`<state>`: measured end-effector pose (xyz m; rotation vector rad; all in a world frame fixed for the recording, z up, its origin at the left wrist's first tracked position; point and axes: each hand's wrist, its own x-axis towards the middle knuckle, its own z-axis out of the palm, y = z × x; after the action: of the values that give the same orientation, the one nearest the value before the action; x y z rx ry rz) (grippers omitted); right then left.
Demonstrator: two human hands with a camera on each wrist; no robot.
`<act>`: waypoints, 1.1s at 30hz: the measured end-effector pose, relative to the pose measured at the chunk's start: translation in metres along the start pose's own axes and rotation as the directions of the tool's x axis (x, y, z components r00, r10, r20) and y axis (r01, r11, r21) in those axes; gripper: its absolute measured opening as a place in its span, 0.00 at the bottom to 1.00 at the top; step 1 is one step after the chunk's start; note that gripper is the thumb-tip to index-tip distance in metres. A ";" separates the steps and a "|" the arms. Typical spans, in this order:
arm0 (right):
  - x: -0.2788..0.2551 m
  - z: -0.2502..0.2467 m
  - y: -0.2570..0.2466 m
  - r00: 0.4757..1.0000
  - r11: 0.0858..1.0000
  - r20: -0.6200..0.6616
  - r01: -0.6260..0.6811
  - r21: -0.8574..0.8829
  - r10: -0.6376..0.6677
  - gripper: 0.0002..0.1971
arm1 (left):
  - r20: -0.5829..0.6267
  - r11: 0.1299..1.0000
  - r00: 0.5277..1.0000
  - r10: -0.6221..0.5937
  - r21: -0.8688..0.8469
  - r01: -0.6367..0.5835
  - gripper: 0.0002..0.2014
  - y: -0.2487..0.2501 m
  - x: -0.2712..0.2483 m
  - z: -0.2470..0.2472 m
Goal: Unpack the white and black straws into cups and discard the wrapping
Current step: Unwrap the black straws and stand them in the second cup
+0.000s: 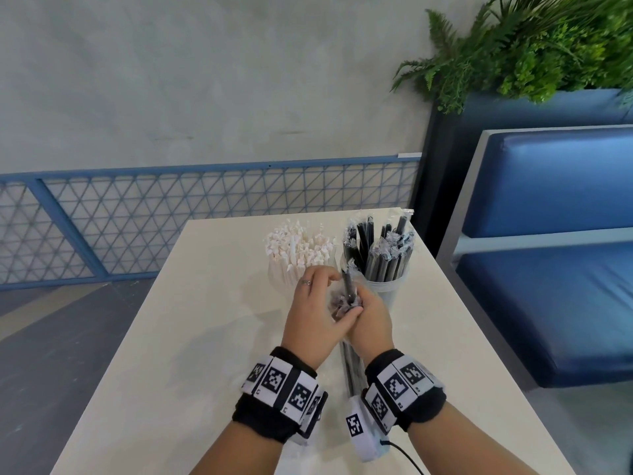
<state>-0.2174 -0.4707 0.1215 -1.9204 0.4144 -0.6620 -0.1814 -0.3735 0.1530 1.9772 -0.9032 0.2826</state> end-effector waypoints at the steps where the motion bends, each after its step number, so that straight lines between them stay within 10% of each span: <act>1: 0.001 0.000 0.000 1.000 1.000 -0.003 -0.002 -0.025 0.002 0.16 | 0.011 1.000 1.000 0.002 0.001 -0.002 0.24 0.002 0.002 -0.001; 10: 0.002 -0.009 -0.006 0.999 0.983 -0.016 -0.036 -0.181 0.034 0.24 | 0.100 0.994 0.992 0.072 0.081 -0.080 0.36 -0.003 0.003 -0.003; 19: 0.002 -0.003 -0.006 0.999 0.969 -0.031 -0.030 -0.245 0.023 0.11 | -0.166 1.000 0.986 0.015 0.016 -0.013 0.17 -0.011 0.004 -0.005; 27: 0.011 -0.008 -0.001 0.985 0.958 0.155 -0.030 -0.285 0.077 0.07 | -0.143 0.937 0.951 -0.273 -0.264 0.229 0.14 -0.036 0.008 -0.010; 33: 0.015 -0.011 0.003 0.988 0.968 0.138 -0.028 -0.248 0.064 0.10 | -0.001 0.958 0.984 -0.176 -0.229 0.171 0.14 -0.028 0.008 -0.009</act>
<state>-0.2123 -0.4883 0.1260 -2.1709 0.4644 -0.4528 -0.1551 -0.3608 0.1439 1.8213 -0.7086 0.0942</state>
